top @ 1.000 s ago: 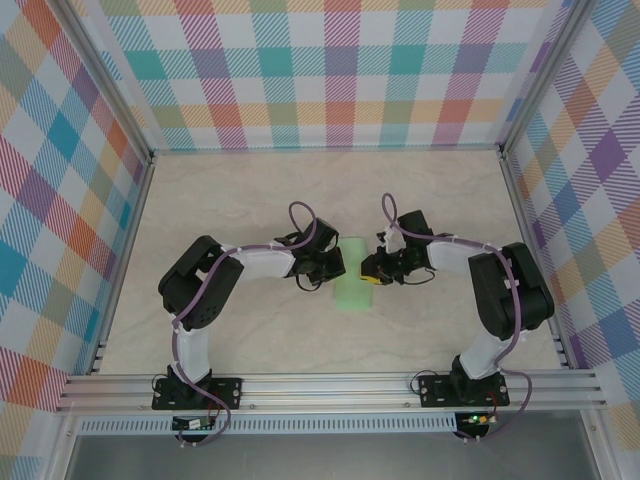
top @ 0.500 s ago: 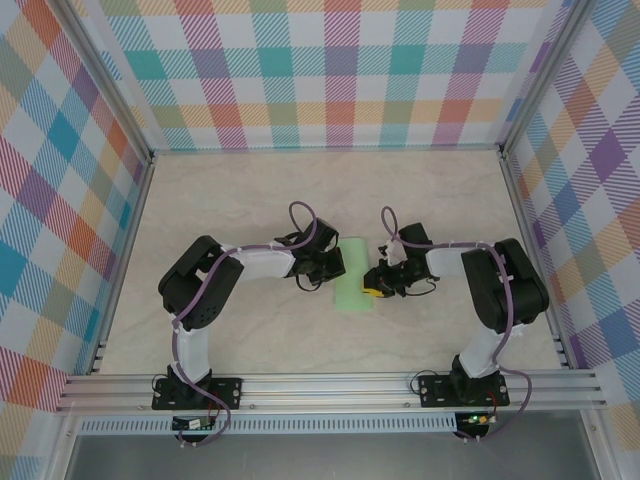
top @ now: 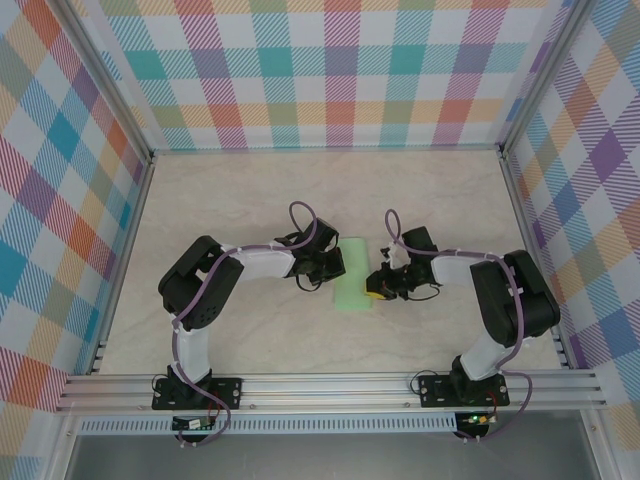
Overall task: Fold a paper plane with a square sheet of paper (pick it up from the middle)
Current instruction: Fold the square sheet of paper in half at the center of the table.
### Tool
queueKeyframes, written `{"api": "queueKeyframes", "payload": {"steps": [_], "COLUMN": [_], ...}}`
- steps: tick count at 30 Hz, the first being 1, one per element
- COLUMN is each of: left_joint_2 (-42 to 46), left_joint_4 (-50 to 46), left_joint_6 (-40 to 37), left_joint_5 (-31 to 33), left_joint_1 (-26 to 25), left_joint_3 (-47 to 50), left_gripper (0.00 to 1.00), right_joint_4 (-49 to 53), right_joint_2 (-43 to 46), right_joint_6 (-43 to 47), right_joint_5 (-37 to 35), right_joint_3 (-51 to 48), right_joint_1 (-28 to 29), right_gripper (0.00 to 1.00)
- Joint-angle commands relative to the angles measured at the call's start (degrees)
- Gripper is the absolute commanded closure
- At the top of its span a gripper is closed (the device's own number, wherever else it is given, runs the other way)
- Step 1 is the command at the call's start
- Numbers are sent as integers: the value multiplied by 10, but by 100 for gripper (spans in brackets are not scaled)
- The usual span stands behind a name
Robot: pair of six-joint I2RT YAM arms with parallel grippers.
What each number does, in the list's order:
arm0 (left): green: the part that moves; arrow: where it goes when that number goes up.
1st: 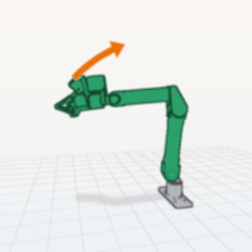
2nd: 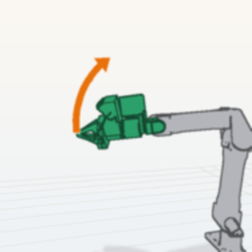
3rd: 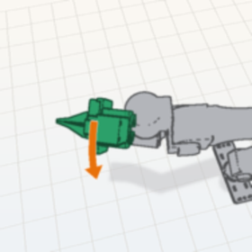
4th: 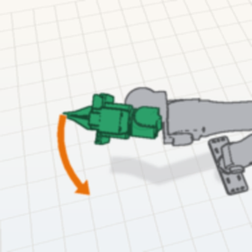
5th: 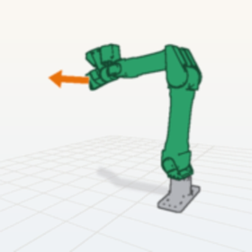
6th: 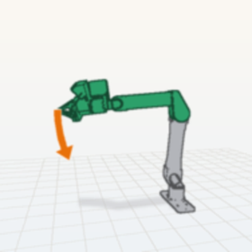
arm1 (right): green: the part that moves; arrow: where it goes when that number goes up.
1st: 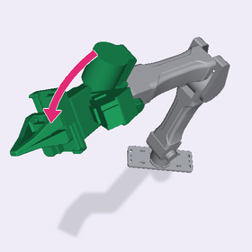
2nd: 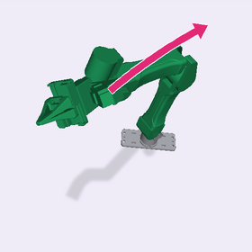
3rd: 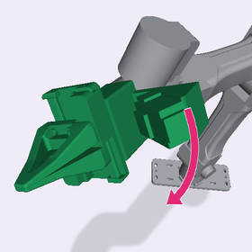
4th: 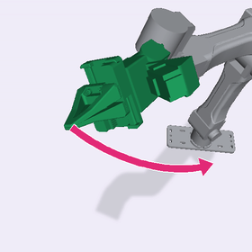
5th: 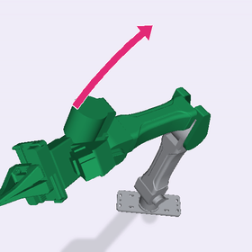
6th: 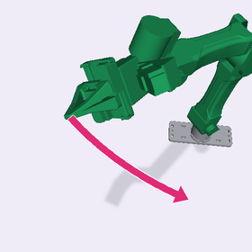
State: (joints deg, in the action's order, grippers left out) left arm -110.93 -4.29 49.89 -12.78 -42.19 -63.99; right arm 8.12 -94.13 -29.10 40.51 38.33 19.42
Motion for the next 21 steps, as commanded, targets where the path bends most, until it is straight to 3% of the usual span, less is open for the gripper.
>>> {"api": "queueKeyframes", "payload": {"steps": [1,10,21], "left_joint_2": [-14,-12,-10], "left_joint_4": [-52,-48,-48], "left_joint_6": [-9,-8,-8], "left_joint_5": [12,15,12], "left_joint_1": [-9,-9,-9], "left_joint_3": [18,25,23], "left_gripper": [100,100,100], "right_joint_4": [-1,30,3], "right_joint_2": [-6,7,59], "right_joint_6": [22,31,5], "right_joint_5": [-25,-90,-46], "right_joint_3": [-15,-8,-23], "right_joint_1": [8,38,39], "right_gripper": [91,93,92]}}
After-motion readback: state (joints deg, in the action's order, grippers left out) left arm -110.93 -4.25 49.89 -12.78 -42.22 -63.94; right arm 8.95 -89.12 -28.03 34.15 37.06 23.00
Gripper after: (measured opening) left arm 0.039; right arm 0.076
